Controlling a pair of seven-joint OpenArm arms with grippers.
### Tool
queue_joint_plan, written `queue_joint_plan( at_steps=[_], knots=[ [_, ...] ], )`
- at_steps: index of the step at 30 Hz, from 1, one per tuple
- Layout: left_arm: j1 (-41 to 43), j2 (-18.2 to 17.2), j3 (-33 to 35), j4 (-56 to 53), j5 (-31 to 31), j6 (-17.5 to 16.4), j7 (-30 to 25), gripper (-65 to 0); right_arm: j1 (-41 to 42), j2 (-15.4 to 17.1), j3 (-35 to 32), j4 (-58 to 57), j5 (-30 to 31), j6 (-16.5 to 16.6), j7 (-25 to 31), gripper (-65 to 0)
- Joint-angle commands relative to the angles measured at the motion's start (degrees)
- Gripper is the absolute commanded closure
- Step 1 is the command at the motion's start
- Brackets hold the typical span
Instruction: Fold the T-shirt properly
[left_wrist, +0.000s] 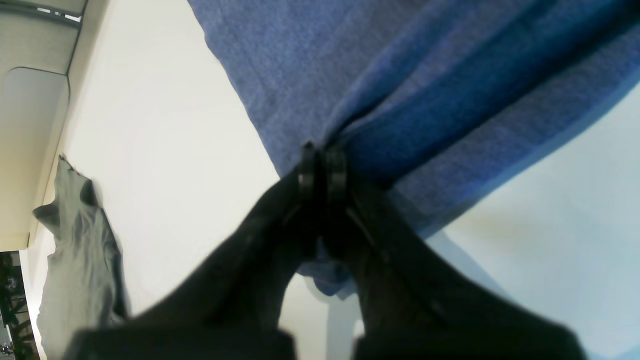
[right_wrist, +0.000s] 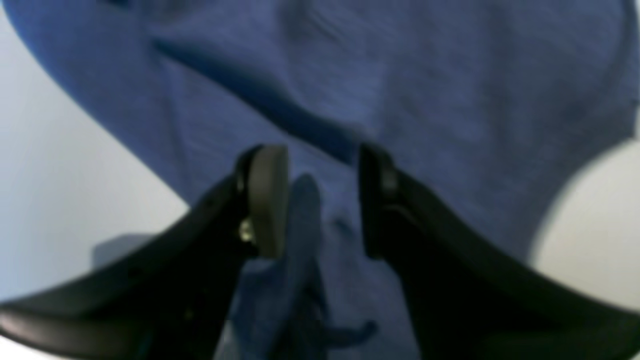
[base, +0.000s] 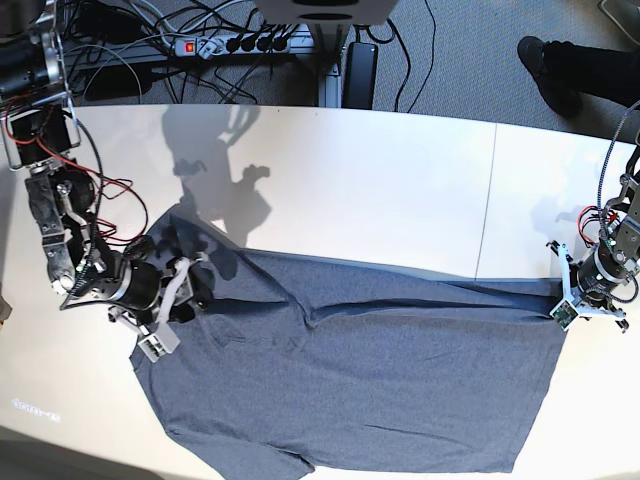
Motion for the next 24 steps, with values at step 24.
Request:
queue_joint_plan(
  at_steps=[24],
  knots=[
    [-1.42, -1.29, -0.63, 0.39, -0.44, -0.17, -0.22, 0.0, 3.1, -2.12, 6.6, -10.75, 0.33, 4.61, 4.61, -31.7]
  ],
)
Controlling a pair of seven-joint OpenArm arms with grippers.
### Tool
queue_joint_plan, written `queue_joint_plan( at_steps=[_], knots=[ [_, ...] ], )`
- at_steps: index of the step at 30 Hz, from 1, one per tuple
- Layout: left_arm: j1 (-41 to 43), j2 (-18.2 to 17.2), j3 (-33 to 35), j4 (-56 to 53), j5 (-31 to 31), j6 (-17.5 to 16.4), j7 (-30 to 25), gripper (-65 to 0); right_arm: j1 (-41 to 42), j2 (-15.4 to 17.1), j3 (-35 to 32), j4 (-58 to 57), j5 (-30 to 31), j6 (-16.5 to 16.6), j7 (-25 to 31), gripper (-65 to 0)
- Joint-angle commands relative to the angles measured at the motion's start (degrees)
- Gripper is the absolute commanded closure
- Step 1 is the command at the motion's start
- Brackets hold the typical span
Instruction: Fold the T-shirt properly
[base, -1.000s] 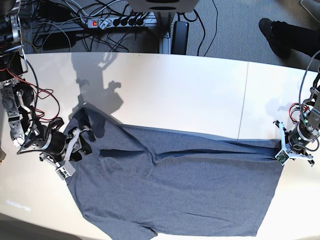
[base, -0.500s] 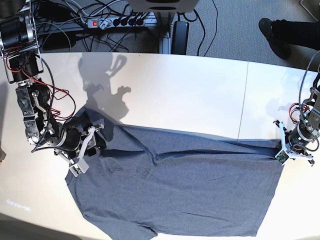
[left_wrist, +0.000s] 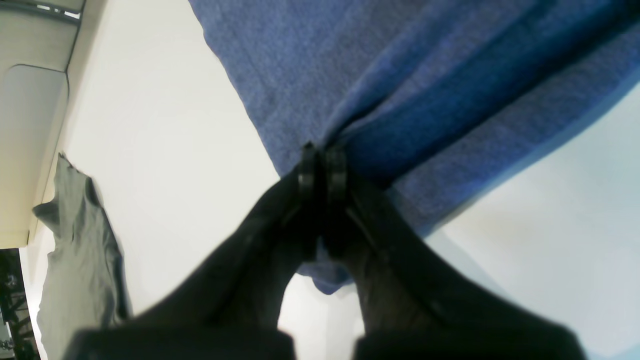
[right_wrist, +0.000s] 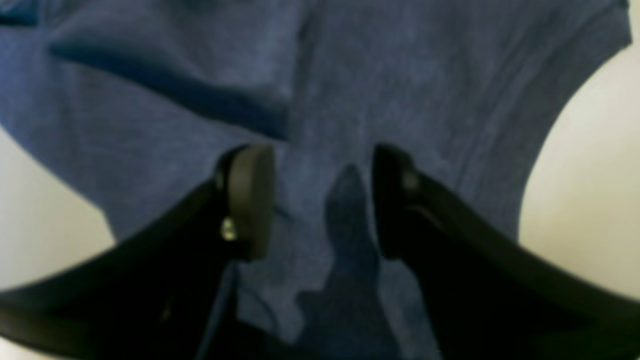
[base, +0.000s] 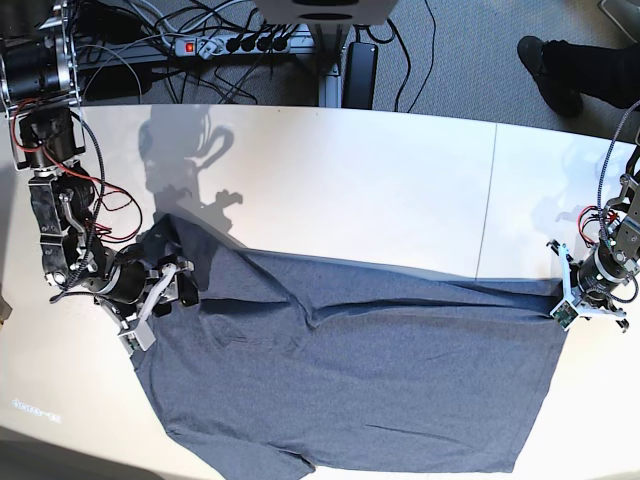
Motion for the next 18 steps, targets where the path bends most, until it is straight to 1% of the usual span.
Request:
queue_joint_plan(
  at_steps=[1, 7, 11, 18],
  knots=[
    [-1.4, -1.29, -0.63, 0.39, -0.42, -0.17, -0.66, 0.0, 2.23, 0.11, 0.59, 0.33, 0.83, 4.61, 1.6, -31.7],
    [-1.4, -1.31, -0.63, 0.39, -0.37, -0.17, -0.55, 0.0, 3.23, -2.8, 0.57, 0.0, 0.85, 4.68, 1.36, -31.7],
    [-1.4, -1.31, -0.63, 0.39, -0.37, -0.17, -0.24, 0.0, 3.04, -4.09, 0.57, -0.02, 0.85, 4.9, 0.2, -31.7],
    [-1.4, -1.31, -0.63, 0.39, -0.37, -0.17, -0.26, 0.0, 2.89, -4.07, 0.35, -0.02, 0.9, 4.92, 0.11, -31.4]
  ],
)
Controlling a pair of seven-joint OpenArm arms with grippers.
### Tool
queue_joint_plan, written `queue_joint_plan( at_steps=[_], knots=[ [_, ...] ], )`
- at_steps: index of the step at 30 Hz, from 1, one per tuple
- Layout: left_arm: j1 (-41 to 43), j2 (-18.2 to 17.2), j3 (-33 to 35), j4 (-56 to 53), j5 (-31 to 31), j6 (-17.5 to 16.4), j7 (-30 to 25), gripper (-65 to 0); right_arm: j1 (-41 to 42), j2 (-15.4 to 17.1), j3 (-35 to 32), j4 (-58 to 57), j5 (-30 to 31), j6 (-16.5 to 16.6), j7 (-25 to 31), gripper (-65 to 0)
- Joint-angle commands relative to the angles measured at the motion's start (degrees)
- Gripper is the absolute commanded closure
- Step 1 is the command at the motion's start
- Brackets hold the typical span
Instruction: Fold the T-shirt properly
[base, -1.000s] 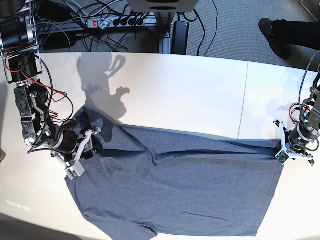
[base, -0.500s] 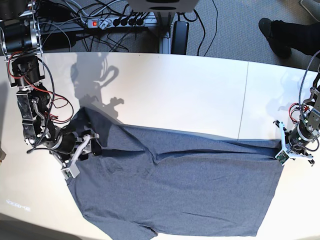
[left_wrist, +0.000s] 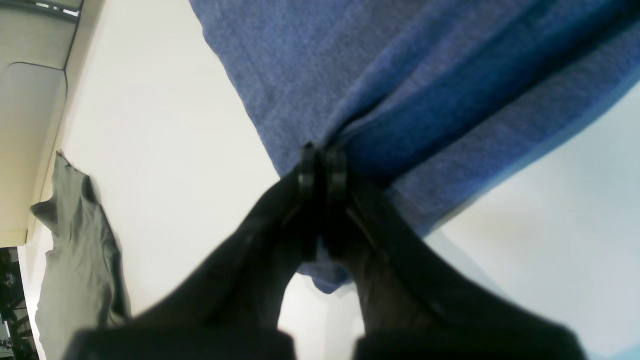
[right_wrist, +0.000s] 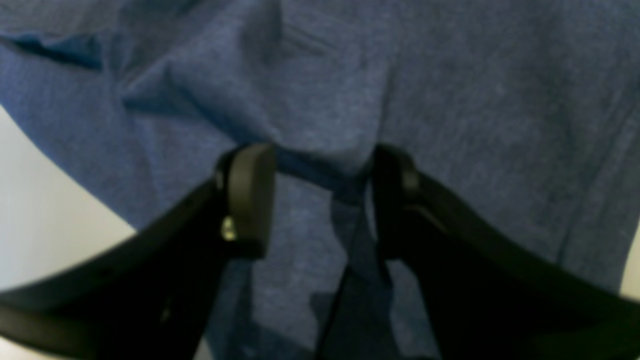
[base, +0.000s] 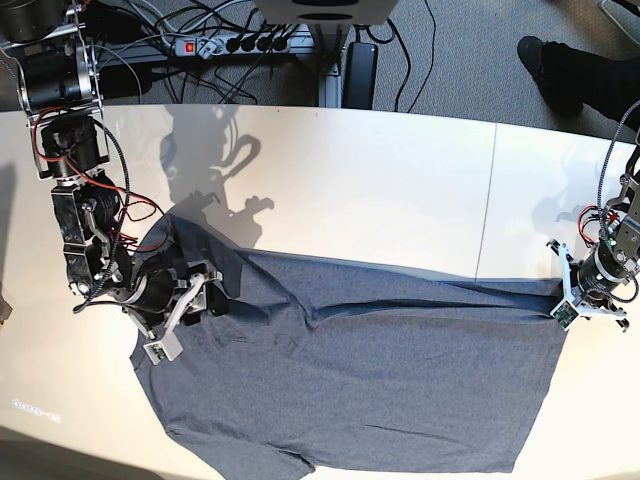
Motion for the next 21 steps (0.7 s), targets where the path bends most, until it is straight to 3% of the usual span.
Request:
queue_joint_plan(
  at_steps=[1, 2, 6, 14, 21],
  knots=[
    [-1.4, -1.31, -0.63, 0.39, -0.15, -0.17, -0.39, 0.0, 1.53, 0.61, 0.37, 0.63, 0.68, 4.9, 0.94, -30.2],
    [-1.4, -1.31, -0.63, 0.39, -0.15, -0.17, -0.39, 0.0, 1.53, 0.61, 0.37, 0.63, 0.68, 4.9, 0.94, -26.4],
    [-1.4, -1.31, -0.63, 0.39, -0.15, -0.17, -0.39, 0.0, 1.55, 0.63, 0.37, 0.63, 0.61, 4.9, 1.11, 0.0],
    [-1.4, -1.31, -0.63, 0.39, -0.15, -0.17, -0.37, 0.0, 2.56, 0.68, 0.37, 0.66, -0.66, 4.87, 1.79, 0.0],
    [-1.38, -1.31, -0.63, 0.39, -0.15, -0.17, -0.13, 0.0, 9.79, 0.66, 0.37, 0.66, -0.66, 5.03, 0.68, 0.0]
  ],
)
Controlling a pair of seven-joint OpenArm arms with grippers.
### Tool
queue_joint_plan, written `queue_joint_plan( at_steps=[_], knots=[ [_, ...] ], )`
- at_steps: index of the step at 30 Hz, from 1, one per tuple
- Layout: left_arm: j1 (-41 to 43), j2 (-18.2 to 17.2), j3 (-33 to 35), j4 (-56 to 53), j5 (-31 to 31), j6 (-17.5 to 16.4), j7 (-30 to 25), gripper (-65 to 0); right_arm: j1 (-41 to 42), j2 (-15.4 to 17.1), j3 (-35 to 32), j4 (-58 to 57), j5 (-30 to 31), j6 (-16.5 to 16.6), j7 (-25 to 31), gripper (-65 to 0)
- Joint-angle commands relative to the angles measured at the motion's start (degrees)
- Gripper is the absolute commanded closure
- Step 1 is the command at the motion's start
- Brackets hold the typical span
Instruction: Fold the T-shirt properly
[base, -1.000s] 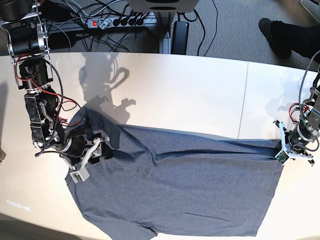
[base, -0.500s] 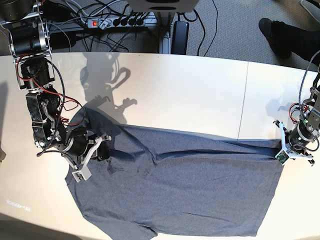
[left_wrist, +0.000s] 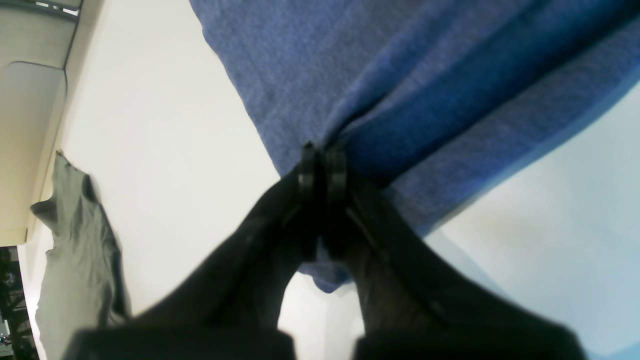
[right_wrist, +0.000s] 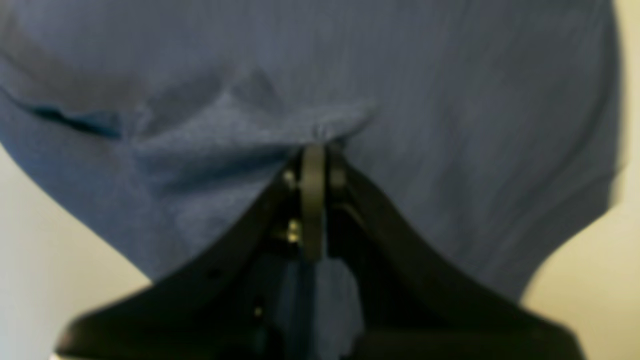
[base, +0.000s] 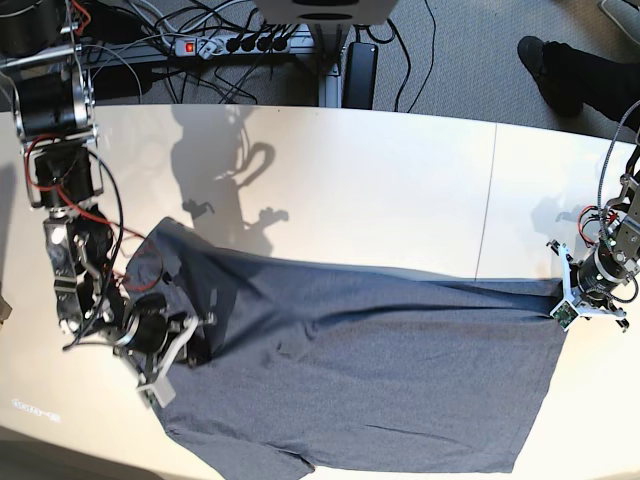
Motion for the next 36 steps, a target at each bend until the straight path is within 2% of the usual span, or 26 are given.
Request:
queue_joint_plan(
  at_steps=[1, 6, 11, 19, 27, 28, 30, 32, 36],
  knots=[
    [-1.38, -1.31, -0.63, 0.39, -0.15, -0.2, -0.5, 0.0, 3.04, 0.63, 0.42, 0.85, 0.57, 5.03, 0.52, 0.0],
    [-1.4, -1.31, -0.63, 0.39, -0.15, -0.2, -0.5, 0.0, 8.17, 0.63, -0.55, 0.09, 0.15, 5.01, -0.22, 0.0],
    [-1.4, -1.31, -0.63, 0.39, -0.15, -0.2, -0.52, 0.0, 11.5, 0.61, -5.03, -1.99, 0.42, 5.01, -0.2, 0.0],
    [-1.4, -1.31, -0.63, 0.39, -0.15, -0.2, -0.55, 0.0, 11.61, 0.59, -13.42, -2.21, 0.5, 4.98, 0.04, 0.0],
    [-1.4, -1.31, -0.63, 0.39, -0.13, -0.17, -0.55, 0.0, 11.58, 0.63, -14.47, -2.21, -0.09, 4.96, 0.22, 0.0],
    [-1.4, -1.31, -0.63, 0.39, -0.13, -0.17, -0.55, 0.0, 11.58, 0.63, -14.47, -2.21, -0.09, 4.96, 0.22, -1.8],
    [-1.4, -1.31, -0.63, 0.39, -0.13, -0.17, -0.57, 0.0, 11.58, 0.63, -14.47, -2.21, -0.09, 4.87, 0.22, -20.4],
    [-1.4, -1.31, -0.63, 0.39, -0.15, -0.15, -0.76, 0.0, 11.58, 0.63, -14.47, -2.21, -0.09, 4.81, 0.22, -33.1],
    [-1.4, -1.31, -0.63, 0.39, -0.13, -0.15, -0.74, 0.0, 11.61, 0.63, -13.75, -2.21, -0.09, 4.81, 0.11, -34.7]
  ],
)
